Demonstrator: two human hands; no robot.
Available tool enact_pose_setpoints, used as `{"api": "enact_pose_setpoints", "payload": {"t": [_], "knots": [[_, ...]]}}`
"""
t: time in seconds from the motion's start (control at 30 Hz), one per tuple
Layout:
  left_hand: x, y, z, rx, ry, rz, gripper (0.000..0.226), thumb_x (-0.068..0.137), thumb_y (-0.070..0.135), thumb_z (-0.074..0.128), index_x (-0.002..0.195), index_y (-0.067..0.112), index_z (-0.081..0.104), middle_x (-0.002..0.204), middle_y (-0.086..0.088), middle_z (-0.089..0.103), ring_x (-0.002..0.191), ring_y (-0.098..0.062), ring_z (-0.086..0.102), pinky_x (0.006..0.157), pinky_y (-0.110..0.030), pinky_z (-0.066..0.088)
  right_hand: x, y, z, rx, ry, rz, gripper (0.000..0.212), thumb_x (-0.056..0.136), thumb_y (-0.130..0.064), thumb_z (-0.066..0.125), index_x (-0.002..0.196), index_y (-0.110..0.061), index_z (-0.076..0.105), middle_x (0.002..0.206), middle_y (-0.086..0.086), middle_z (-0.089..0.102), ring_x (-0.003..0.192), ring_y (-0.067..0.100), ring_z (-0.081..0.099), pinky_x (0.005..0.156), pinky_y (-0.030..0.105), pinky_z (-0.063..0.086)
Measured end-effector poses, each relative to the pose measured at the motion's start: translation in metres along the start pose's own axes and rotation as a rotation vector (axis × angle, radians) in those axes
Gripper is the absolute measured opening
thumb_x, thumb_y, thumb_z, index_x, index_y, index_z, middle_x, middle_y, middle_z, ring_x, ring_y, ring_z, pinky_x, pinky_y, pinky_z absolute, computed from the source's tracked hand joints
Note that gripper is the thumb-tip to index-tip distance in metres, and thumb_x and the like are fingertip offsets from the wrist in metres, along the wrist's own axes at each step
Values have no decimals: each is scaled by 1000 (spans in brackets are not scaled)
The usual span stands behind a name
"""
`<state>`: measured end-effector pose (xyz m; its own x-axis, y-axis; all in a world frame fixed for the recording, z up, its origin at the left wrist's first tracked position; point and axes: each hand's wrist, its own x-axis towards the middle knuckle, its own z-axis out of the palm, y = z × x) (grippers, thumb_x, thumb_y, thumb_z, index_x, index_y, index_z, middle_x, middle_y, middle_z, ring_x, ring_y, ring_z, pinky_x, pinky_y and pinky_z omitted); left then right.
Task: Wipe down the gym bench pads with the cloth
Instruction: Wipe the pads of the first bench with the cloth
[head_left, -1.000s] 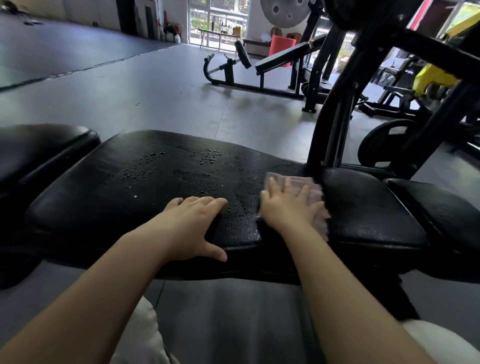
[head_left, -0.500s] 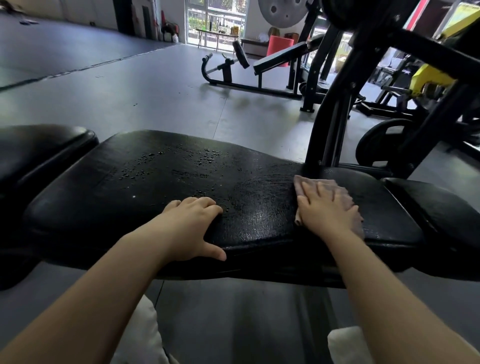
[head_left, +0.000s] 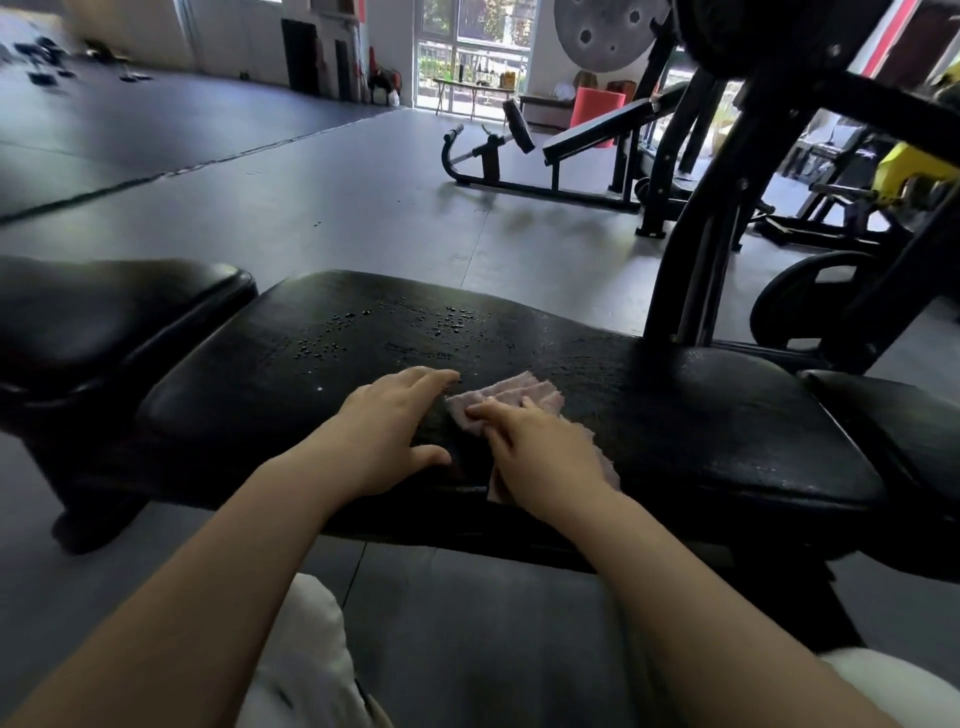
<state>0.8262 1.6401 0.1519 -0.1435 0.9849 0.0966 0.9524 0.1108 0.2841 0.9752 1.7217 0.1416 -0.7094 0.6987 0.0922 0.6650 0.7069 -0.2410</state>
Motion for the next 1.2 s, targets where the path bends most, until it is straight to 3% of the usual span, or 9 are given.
{"api": "enact_pose_setpoints", "payload": {"t": [0.1, 0.2, 0.27, 0.43, 0.53, 0.6, 0.73, 0.83, 1.2], "knots": [[-3, -15, -1, -190, 143, 0, 64, 75, 25, 77, 133, 20, 49, 145, -2, 39, 133, -19, 36, 110, -34, 29, 3, -21, -14, 416, -4, -89, 30, 100, -26, 40, 124, -27, 57, 118, -1, 63, 108, 20, 56, 91, 30, 44], [-7, -19, -10, -530, 247, -54, 32, 70, 35, 77, 89, 12, 66, 97, 0, 67, 92, -11, 60, 84, -24, 44, 9, -32, -31, 1048, -12, 54, 19, 100, -15, 43, 109, -11, 60, 90, 1, 62, 80, 11, 58, 68, 16, 48], [-8, -15, -15, -723, 299, -93, 16, 78, 27, 74, 87, 16, 66, 82, 4, 68, 76, -5, 60, 73, -20, 46, 10, -28, -36, 1216, -41, 187, 13, 99, -19, 47, 101, -13, 58, 85, 3, 61, 73, 11, 57, 63, 22, 49], [11, -6, -2, -509, 278, -282, 17, 82, 24, 69, 93, 13, 62, 86, -2, 65, 87, -21, 59, 67, -22, 40, 6, 30, -32, 1002, 135, 384, 13, 95, -11, 52, 87, -21, 53, 96, 8, 64, 81, 21, 63, 73, 35, 55], [22, 3, 3, -124, 351, -266, 42, 83, 20, 67, 122, 13, 52, 119, -9, 55, 111, -27, 50, 91, -32, 39, -18, 73, -34, 485, 216, 275, 13, 93, -13, 53, 89, -24, 58, 87, -5, 62, 77, 7, 59, 69, 17, 47], [19, 18, 3, -1, 339, -228, 48, 89, 24, 59, 133, 14, 43, 137, -11, 41, 123, -28, 39, 99, -38, 36, -34, 93, -37, 269, 197, 244, 13, 93, -16, 53, 96, -23, 63, 94, -5, 62, 84, 10, 56, 73, 23, 45], [0, 56, 30, 266, -114, -329, 70, 92, 61, 17, 150, 22, 10, 157, -14, 2, 144, -34, 4, 114, -50, 13, -46, 119, -32, -208, 176, 295, 28, 94, -30, 48, 118, -24, 61, 129, -2, 55, 114, 25, 49, 91, 37, 41], [0, 73, 45, 340, -203, -387, 77, 88, 65, 4, 150, 21, -10, 156, -17, -11, 143, -38, -10, 113, -57, -1, -49, 126, -34, -133, 117, 386, 33, 96, -36, 42, 128, -32, 52, 139, -3, 46, 124, 27, 42, 98, 39, 36], [93, 97, 60, 260, -245, 1, 58, 95, 59, 14, 148, 40, -3, 158, 0, -12, 144, -23, -15, 114, -51, -8, -50, 138, -34, -44, 117, 349, 37, 97, -29, 38, 132, -37, 48, 139, -15, 45, 122, 22, 41, 94, 35, 38]]}}
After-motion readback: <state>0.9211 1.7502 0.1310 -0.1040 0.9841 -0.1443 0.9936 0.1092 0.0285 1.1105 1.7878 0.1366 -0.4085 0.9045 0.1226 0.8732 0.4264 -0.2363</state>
